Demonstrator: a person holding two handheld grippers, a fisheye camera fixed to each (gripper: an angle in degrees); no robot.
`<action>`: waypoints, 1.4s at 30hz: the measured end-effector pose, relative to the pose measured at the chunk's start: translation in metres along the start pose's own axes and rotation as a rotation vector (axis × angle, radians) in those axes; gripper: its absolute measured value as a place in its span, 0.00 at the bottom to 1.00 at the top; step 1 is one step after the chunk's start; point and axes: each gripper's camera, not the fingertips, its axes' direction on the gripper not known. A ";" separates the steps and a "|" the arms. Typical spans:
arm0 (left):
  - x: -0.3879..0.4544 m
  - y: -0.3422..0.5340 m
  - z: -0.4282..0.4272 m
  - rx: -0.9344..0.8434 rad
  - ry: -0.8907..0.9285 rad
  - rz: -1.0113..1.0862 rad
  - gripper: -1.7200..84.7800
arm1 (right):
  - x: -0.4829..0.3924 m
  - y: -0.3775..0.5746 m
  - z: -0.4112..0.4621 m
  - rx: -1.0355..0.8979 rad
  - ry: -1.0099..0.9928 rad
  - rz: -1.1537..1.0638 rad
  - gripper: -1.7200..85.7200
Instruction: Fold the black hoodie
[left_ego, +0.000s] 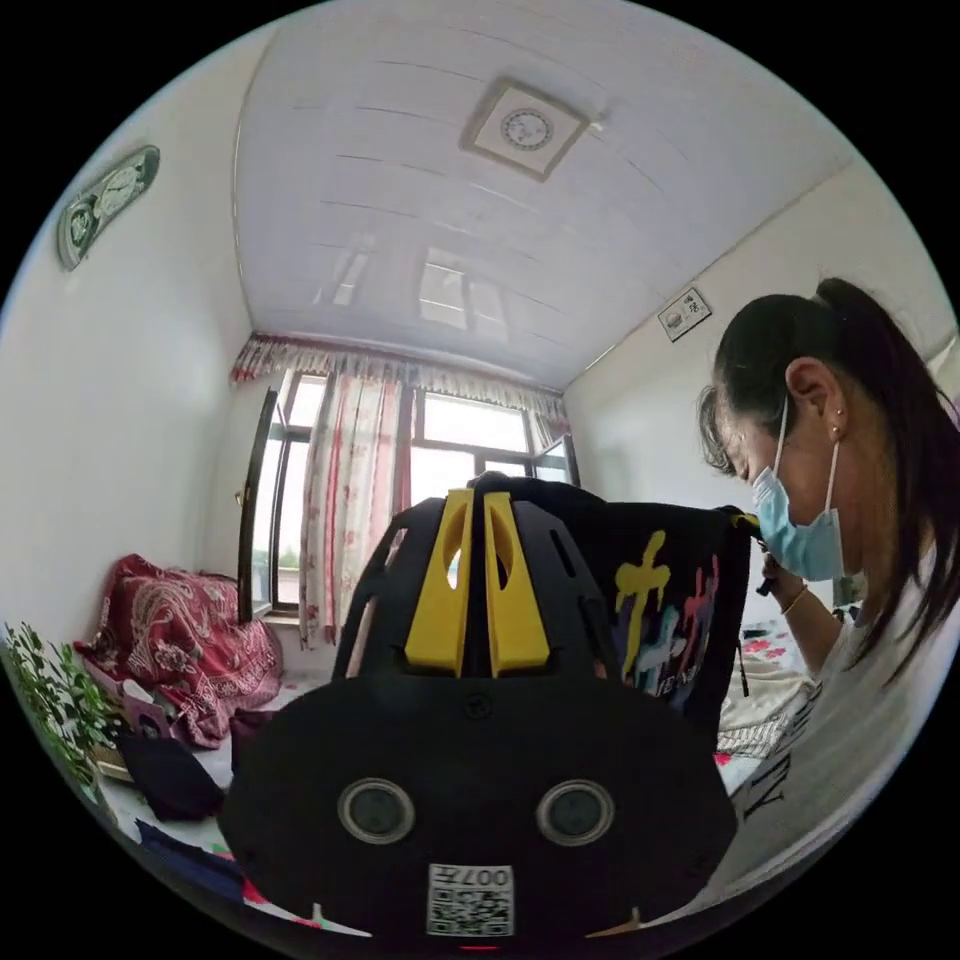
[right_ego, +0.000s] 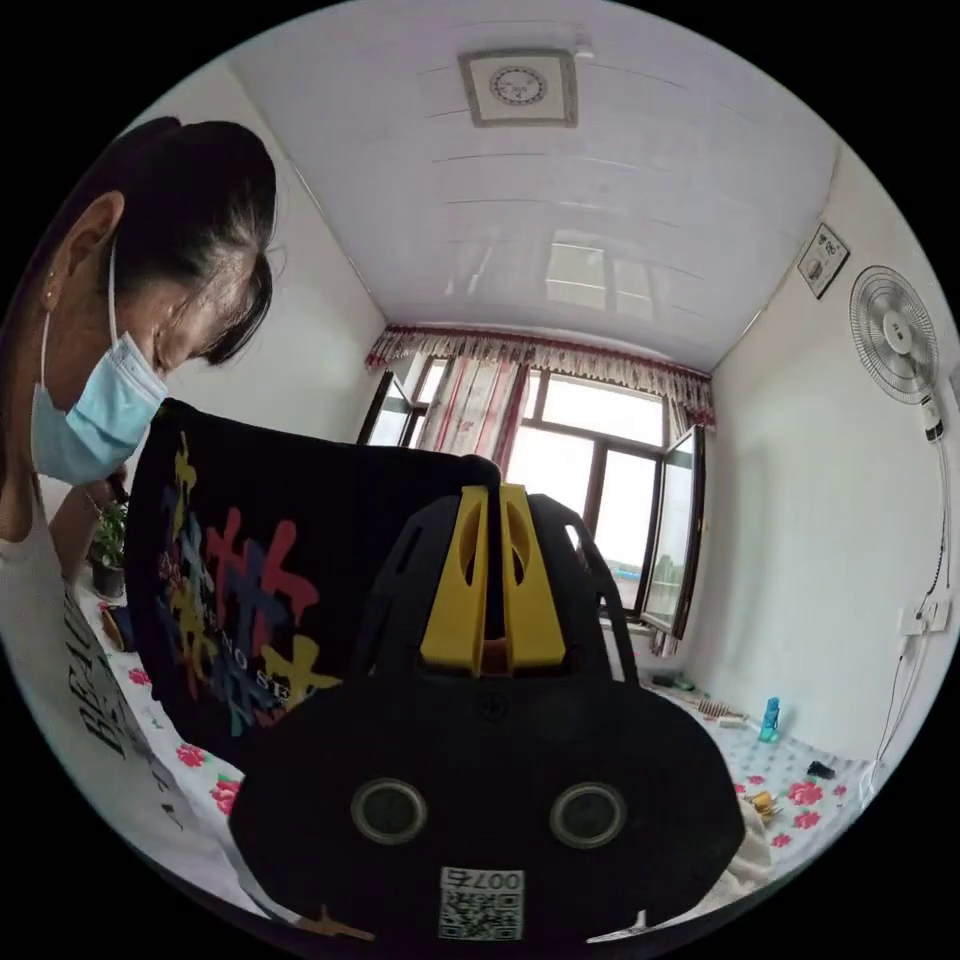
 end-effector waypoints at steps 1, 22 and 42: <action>-0.002 -0.004 0.007 0.010 -0.012 0.014 0.01 | 0.001 -0.010 0.008 0.017 0.001 -0.008 0.02; -0.197 0.602 0.073 -1.502 -0.272 -0.503 0.09 | -0.076 0.599 0.186 -1.530 -0.245 0.343 0.17; -0.197 0.584 -0.071 -1.613 -0.221 -0.496 0.10 | 0.175 0.465 0.203 -1.266 0.361 0.288 0.07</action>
